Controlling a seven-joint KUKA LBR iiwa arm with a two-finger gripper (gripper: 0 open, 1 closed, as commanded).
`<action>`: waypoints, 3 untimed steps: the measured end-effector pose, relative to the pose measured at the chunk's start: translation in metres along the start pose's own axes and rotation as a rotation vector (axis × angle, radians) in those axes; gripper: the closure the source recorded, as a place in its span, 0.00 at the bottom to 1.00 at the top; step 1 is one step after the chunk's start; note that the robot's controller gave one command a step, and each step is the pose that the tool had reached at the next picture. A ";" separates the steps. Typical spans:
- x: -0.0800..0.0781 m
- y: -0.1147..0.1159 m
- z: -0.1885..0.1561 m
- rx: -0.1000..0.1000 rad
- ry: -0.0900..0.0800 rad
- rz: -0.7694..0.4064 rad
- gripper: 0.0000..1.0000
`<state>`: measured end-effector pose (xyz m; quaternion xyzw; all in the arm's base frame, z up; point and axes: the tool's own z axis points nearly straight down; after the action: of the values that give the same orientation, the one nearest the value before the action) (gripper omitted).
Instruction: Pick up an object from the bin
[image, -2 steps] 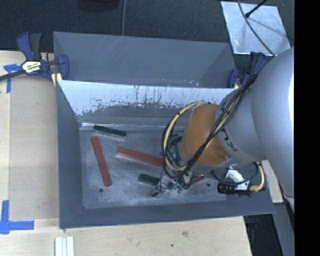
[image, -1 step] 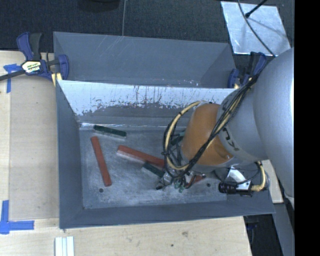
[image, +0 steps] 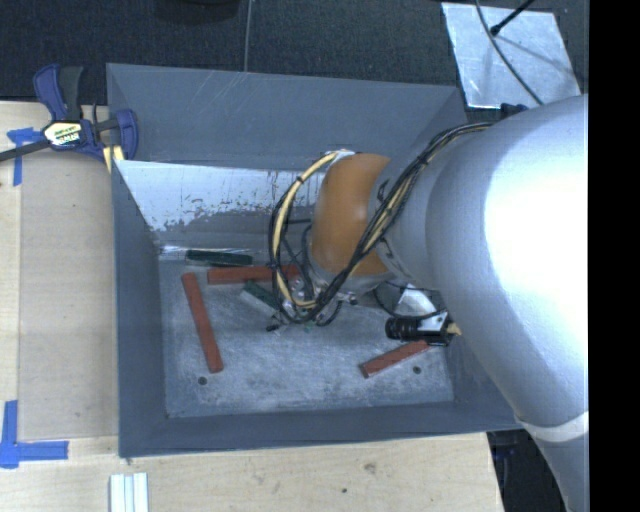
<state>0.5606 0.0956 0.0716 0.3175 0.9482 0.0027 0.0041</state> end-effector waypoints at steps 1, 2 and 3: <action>0.009 0.010 0.001 0.007 0.002 0.395 1.00; 0.006 0.005 -0.126 0.002 -0.001 0.373 1.00; 0.008 0.004 -0.121 0.011 0.004 0.371 1.00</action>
Offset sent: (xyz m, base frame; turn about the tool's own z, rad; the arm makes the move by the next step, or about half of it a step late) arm -0.0017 0.0148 -0.0016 0.3959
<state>0.5558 0.1030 0.1922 0.4870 0.8734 -0.0009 -0.0003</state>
